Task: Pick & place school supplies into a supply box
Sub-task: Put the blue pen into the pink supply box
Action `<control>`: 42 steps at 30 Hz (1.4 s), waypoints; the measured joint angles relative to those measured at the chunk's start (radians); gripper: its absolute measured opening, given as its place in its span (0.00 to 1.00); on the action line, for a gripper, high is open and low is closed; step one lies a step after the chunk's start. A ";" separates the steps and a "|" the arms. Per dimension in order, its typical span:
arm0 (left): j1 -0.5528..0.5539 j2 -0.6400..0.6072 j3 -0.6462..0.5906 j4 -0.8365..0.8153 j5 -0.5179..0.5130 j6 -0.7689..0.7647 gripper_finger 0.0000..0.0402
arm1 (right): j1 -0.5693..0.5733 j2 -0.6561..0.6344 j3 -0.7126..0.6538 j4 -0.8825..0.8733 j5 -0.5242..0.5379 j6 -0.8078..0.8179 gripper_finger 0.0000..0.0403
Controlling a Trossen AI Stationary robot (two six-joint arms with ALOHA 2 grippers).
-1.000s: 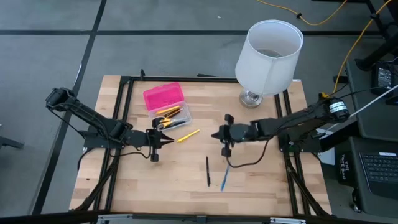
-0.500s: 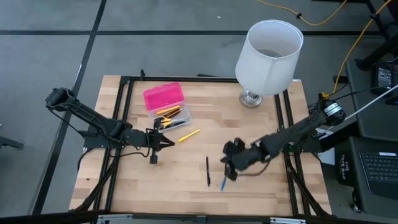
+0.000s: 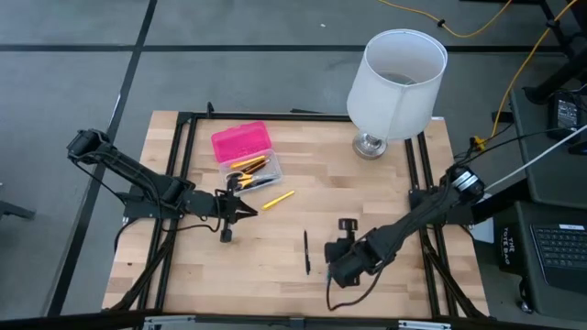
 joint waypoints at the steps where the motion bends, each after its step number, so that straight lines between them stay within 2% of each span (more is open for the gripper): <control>1: 0.000 0.000 0.000 0.000 0.000 0.000 0.03 | 0.000 0.009 0.006 -0.004 -0.002 -0.058 0.02; 6: 0.000 0.000 0.000 0.000 0.000 0.077 0.03 | -0.015 0.045 0.010 0.029 -0.006 -0.281 0.02; 9: 0.000 0.000 0.000 0.000 -0.001 0.119 0.04 | -0.035 0.060 0.010 0.045 -0.006 -0.305 0.02; 15: 0.000 0.000 0.000 0.000 -0.001 0.105 0.04 | -0.051 0.063 0.011 0.049 -0.014 -0.352 0.03; 21: 0.000 0.000 0.000 0.000 -0.001 0.103 0.03 | -0.046 0.063 0.011 0.048 -0.017 -0.438 0.16; 25: 0.000 0.000 0.000 0.001 -0.001 0.103 0.03 | -0.042 0.064 0.008 0.041 -0.018 -0.437 0.28; 29: 0.000 0.000 0.000 0.001 -0.001 0.104 0.03 | -0.042 0.064 -0.016 0.049 -0.060 -0.441 0.36; 42: 0.000 0.000 0.000 0.000 -0.001 0.105 0.02 | -0.040 0.064 -0.142 0.082 -0.061 -0.495 0.39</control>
